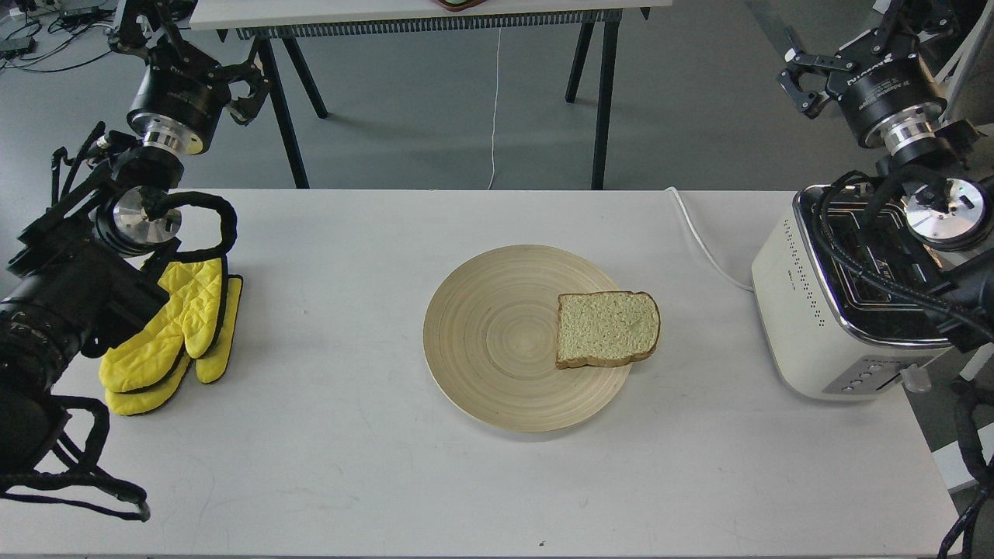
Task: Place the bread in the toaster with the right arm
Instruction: 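Lower the right gripper from above the toaster toward the table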
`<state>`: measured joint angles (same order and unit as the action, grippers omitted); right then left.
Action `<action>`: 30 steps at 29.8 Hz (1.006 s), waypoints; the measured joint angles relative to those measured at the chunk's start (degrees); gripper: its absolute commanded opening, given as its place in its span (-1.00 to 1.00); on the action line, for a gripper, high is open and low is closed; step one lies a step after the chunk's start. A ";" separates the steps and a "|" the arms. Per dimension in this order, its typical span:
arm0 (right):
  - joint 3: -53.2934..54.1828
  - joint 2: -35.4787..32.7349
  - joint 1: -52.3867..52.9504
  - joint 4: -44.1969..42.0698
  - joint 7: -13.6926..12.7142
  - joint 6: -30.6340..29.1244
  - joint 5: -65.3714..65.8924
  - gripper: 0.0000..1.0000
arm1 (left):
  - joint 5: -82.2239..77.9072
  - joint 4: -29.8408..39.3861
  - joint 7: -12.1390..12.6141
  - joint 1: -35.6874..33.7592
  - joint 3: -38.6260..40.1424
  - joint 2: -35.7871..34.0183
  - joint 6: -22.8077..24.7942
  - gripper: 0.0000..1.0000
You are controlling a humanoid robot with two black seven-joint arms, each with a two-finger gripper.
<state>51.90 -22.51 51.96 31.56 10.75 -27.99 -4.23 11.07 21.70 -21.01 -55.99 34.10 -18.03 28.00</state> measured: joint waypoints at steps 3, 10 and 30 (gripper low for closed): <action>-0.11 -0.30 0.09 -0.25 0.32 0.00 0.02 1.00 | 0.00 0.00 -0.10 0.00 0.00 0.01 0.00 1.00; -0.69 -1.31 0.13 0.17 1.66 0.00 1.62 0.99 | 0.02 -0.07 -0.12 0.00 0.06 -0.23 0.00 1.00; -23.67 -26.14 -2.42 43.11 1.08 26.84 18.34 0.97 | 0.18 -0.08 -0.12 0.00 0.36 -0.08 0.00 1.00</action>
<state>28.23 -48.64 49.53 74.67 11.83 -1.15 14.11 11.26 21.62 -21.12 -55.99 34.46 -18.11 28.00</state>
